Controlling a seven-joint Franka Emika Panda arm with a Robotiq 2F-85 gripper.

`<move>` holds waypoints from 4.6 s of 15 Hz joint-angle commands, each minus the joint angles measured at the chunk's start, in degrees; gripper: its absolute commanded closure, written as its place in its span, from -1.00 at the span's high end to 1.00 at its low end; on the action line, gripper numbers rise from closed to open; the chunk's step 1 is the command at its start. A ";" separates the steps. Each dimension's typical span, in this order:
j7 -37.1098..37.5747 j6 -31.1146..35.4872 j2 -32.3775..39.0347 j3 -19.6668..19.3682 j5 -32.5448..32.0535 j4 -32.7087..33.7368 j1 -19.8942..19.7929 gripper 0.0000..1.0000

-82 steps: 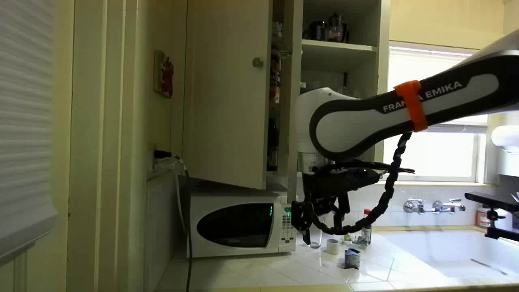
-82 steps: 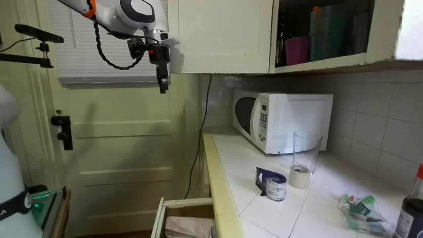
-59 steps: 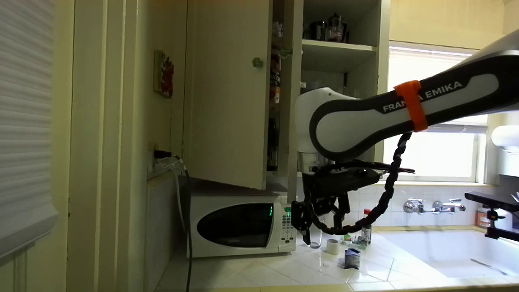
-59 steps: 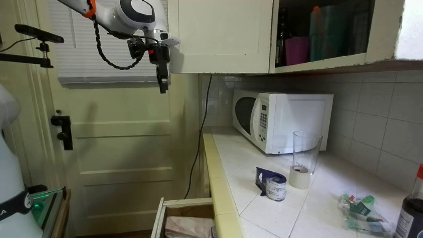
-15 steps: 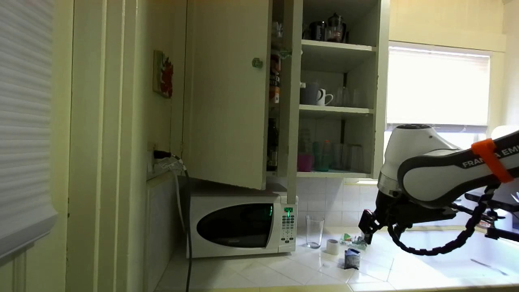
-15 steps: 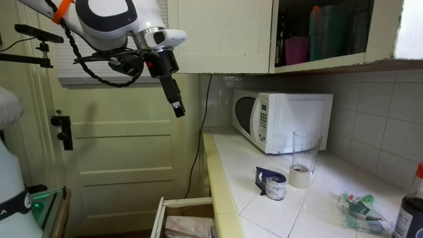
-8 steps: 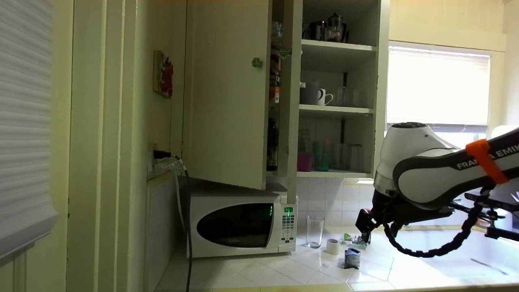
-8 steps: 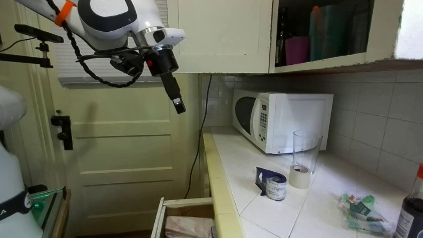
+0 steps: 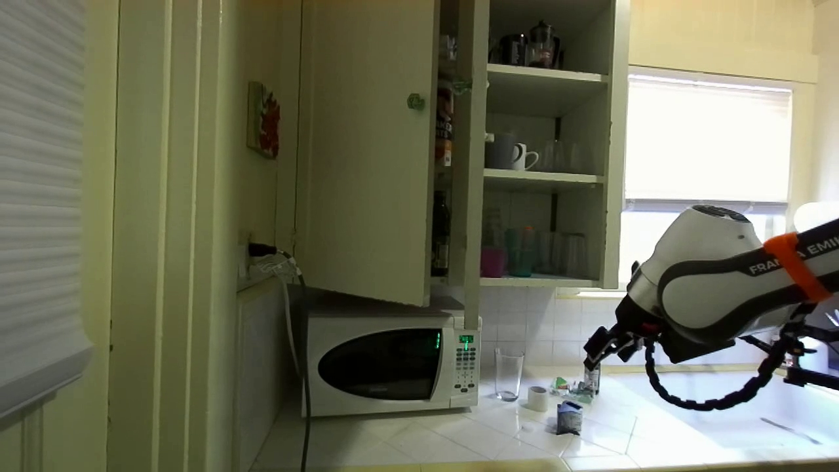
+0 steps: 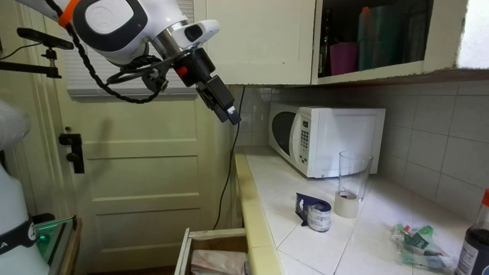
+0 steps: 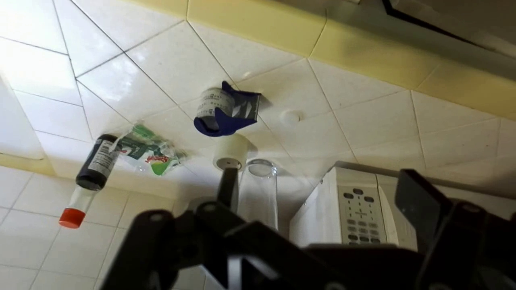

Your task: Remove the green cup from the bottom shelf of the cabinet and put it on the counter

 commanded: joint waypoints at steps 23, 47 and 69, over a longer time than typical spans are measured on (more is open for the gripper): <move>-11.01 16.31 18.27 -8.33 30.41 29.91 11.44 1.00; -6.67 58.48 36.97 -4.07 26.32 26.69 5.52 1.00; -1.28 67.86 61.28 1.21 20.21 50.31 -0.80 1.00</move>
